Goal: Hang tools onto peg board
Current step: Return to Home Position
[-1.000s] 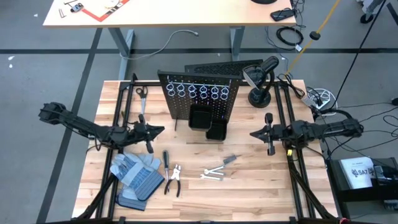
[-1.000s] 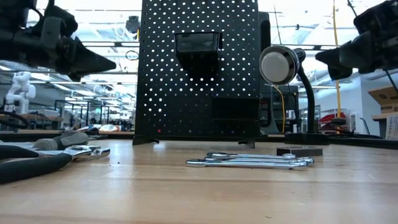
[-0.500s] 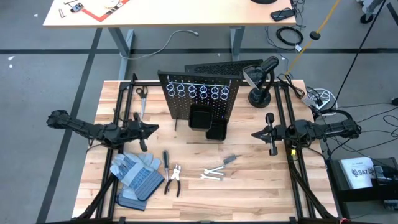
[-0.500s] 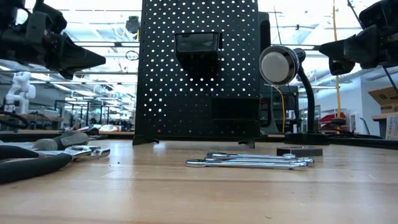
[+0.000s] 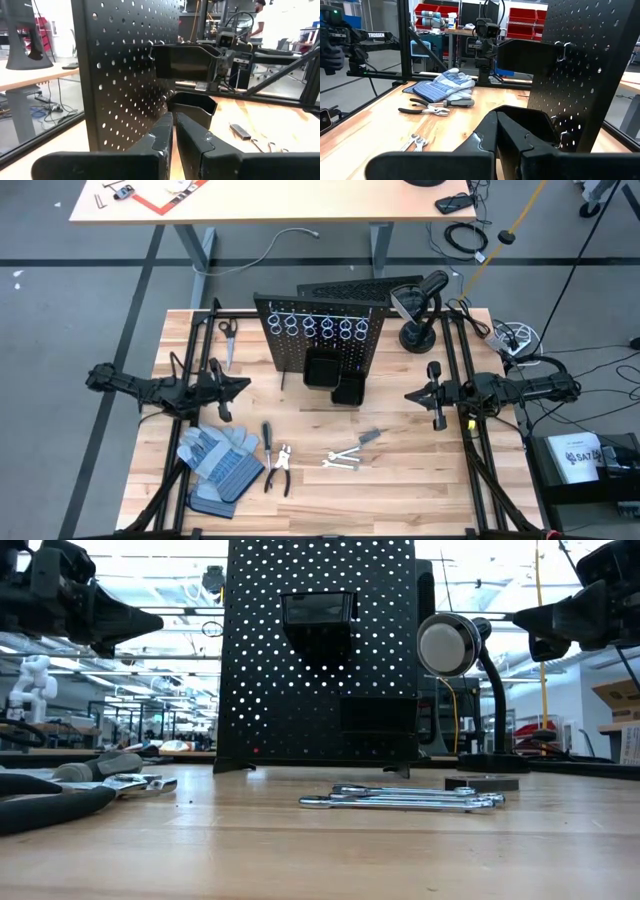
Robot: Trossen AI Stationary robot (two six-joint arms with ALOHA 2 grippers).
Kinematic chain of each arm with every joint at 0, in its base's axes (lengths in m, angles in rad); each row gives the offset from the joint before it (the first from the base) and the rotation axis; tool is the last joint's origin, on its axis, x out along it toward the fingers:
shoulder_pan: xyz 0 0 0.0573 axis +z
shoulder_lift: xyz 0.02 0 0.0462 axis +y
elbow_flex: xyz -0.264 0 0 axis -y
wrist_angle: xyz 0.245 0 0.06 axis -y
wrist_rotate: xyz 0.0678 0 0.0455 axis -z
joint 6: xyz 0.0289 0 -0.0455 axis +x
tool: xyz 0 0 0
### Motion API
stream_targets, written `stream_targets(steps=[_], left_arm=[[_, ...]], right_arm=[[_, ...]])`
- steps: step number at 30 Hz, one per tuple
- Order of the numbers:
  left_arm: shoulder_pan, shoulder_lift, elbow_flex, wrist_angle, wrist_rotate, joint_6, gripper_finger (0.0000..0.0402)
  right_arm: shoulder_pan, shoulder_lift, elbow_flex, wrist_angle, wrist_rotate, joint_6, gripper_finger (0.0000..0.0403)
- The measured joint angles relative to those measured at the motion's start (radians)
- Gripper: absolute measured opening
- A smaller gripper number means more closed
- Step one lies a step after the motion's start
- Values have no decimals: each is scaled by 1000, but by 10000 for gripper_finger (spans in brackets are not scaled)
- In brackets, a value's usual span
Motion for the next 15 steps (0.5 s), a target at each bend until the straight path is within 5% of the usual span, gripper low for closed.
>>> stream_targets(steps=[15], left_arm=[[0,0,0,0,-4,-1,31]], right_arm=[[0,0,0,0,3,5,0]])
